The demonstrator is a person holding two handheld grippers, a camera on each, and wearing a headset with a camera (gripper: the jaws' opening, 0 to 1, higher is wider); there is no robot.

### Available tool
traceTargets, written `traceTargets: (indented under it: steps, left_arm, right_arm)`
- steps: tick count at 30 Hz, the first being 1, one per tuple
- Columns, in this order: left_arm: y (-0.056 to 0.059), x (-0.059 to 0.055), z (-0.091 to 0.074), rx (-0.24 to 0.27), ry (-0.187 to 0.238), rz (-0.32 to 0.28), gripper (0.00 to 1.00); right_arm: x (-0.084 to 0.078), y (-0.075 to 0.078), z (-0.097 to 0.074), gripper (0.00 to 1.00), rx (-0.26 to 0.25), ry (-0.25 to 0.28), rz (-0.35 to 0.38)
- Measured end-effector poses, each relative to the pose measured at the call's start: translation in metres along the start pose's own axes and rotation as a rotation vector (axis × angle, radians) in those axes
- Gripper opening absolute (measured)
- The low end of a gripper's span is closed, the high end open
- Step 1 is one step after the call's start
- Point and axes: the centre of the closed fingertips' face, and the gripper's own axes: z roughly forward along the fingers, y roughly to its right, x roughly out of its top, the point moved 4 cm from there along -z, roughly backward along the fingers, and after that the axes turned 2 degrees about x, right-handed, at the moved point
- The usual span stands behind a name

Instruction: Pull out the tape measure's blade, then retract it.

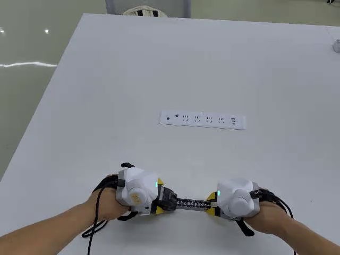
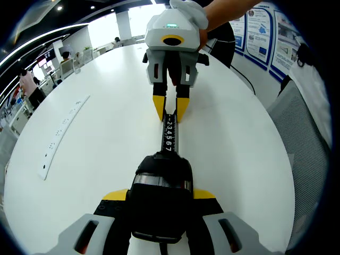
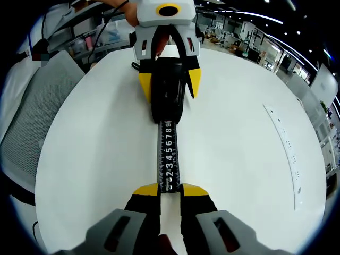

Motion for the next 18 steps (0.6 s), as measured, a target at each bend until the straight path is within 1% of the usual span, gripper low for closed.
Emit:
traceTargets:
  steps: [18]
  left_arm:
    - [0.0, 0.0, 0.0, -0.003, -0.008, 0.0, 0.38]
  right_arm:
    - [-0.013, 0.0, -0.008, 0.12, -0.004, -0.011, 0.022]
